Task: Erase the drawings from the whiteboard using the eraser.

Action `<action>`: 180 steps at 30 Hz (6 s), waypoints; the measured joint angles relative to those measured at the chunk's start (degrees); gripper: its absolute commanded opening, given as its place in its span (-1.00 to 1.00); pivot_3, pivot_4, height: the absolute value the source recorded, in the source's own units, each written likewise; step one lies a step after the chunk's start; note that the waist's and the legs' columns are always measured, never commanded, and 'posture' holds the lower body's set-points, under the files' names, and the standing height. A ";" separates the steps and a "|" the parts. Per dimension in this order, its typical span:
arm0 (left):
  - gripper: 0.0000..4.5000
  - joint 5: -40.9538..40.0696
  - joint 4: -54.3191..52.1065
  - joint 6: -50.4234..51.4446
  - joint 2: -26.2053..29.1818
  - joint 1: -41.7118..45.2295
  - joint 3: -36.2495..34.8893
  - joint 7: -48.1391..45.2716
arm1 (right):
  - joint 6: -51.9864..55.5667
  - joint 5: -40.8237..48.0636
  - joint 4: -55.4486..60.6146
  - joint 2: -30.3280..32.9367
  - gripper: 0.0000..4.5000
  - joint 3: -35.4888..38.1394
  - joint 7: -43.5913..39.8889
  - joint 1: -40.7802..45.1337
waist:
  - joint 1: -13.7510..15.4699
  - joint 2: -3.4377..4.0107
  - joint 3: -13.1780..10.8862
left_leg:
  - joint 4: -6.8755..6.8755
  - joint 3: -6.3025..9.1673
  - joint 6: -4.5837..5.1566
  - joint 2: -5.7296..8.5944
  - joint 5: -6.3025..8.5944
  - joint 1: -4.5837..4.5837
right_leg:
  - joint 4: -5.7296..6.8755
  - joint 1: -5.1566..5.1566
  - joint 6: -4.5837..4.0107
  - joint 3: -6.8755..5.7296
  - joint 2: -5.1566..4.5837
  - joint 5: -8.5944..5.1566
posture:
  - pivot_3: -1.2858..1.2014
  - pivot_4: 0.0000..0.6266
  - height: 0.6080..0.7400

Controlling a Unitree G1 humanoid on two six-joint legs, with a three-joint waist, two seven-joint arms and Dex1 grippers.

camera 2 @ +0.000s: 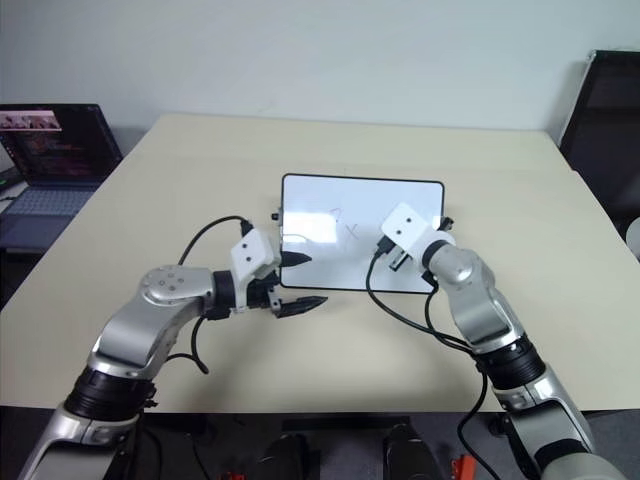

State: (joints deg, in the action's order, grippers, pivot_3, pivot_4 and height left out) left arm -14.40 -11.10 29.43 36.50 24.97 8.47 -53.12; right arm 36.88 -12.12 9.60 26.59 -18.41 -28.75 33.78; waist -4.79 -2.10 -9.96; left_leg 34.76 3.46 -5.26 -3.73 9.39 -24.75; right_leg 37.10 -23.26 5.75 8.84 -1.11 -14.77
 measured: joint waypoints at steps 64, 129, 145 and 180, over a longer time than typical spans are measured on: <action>1.00 -2.50 0.61 -3.01 0.13 0.16 -0.32 -4.83 | 26.91 12.44 39.91 13.09 -1.00 15.77 -14.04 -25.25 | 0.24 -0.04 -0.07 | -0.73 -0.03 -0.01 0.01 0.01 -0.10 | -0.10 -0.38 -0.07 -0.03 -0.03 -0.35 | 0.03 -0.52 1.00; 1.00 -6.17 -3.03 -0.37 1.94 -1.15 -3.06 -7.03 | 31.51 32.86 31.93 2.27 -0.69 32.93 3.81 -32.82 | 0.05 -0.09 -0.06 | -0.68 -0.01 0.00 0.02 0.00 -0.05 | -0.05 -0.25 -0.06 -0.04 -0.04 -0.33 | 0.03 -0.52 1.00; 1.00 -8.52 -6.13 5.11 4.52 -6.84 -13.57 4.01 | 26.84 35.71 35.94 1.01 -0.70 17.75 6.82 -17.65 | 0.05 -0.11 -0.06 | -0.68 -0.01 -0.01 0.01 0.00 -0.05 | -0.09 -0.30 -0.12 -0.06 -0.04 -0.29 | 0.03 -0.52 1.00; 1.00 -8.00 -3.88 2.27 6.02 -6.97 -9.98 -0.14 | 0.75 5.79 -6.44 -3.25 -0.70 -11.60 -3.24 10.72 | -0.02 -0.07 -0.08 | -0.74 0.00 0.00 -0.02 0.00 -0.05 | 0.04 -0.33 -0.19 -0.11 0.00 -0.20 | 0.03 -0.52 1.00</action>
State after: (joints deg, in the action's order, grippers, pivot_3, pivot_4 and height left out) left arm -22.40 -14.98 31.70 42.52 18.00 -1.51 -53.26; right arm 37.62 -6.32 3.16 23.34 -30.02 -31.99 44.50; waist -4.81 -2.18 -10.04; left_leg 34.02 3.46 -5.26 -3.75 9.38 -24.79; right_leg 37.14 -23.60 5.55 8.73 -1.12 -14.98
